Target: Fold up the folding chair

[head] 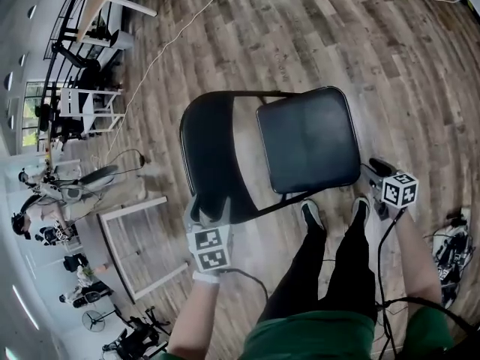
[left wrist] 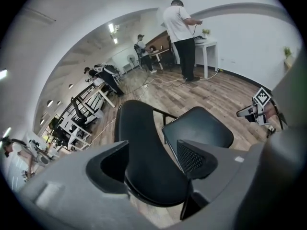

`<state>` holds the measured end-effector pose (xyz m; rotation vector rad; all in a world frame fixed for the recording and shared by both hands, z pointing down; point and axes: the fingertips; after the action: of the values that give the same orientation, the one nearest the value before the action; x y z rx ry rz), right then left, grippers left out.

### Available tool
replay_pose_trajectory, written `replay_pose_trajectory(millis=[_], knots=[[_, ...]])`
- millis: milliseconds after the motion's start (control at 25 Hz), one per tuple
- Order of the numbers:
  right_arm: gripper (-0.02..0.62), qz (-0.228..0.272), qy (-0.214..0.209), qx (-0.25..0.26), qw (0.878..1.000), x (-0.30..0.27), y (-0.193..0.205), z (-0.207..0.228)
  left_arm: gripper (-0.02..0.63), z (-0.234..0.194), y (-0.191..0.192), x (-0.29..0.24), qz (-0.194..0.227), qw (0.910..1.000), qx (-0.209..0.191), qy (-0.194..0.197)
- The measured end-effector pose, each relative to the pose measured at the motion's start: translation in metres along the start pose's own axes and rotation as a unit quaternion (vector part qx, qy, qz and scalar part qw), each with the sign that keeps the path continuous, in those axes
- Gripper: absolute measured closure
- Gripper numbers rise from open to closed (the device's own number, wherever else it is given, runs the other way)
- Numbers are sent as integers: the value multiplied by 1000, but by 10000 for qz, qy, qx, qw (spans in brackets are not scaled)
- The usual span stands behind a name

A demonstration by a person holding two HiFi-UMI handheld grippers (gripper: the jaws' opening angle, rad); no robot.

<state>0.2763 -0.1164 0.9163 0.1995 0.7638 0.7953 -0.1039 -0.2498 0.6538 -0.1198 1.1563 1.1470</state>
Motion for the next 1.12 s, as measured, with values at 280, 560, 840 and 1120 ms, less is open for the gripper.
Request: replay_pose_trajectory(millis=[280, 560, 840, 1120], knots=[[257, -411, -224, -431, 9980, -76, 27, 58, 235, -25, 51, -29, -401, 9933, 1008, -393], [161, -704, -510, -966, 9915, -126, 45, 107, 209, -17, 57, -53, -262, 9878, 1481, -404], [153, -996, -1088, -1340, 9799, -157, 69, 101, 210, -26, 83, -66, -382, 9829, 1745, -449], [206, -1400, -765, -1318, 9783, -162, 87, 99, 288, -17, 83, -71, -268, 9779, 2074, -46]])
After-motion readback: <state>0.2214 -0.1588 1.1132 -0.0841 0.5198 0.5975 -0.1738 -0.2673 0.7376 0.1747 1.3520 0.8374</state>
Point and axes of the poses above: the fingertips, and each gripper's own axes: x backward along the fingers, z to its right, y out of its underside, and after that the axes turned 6 degrees about -x, right-handed
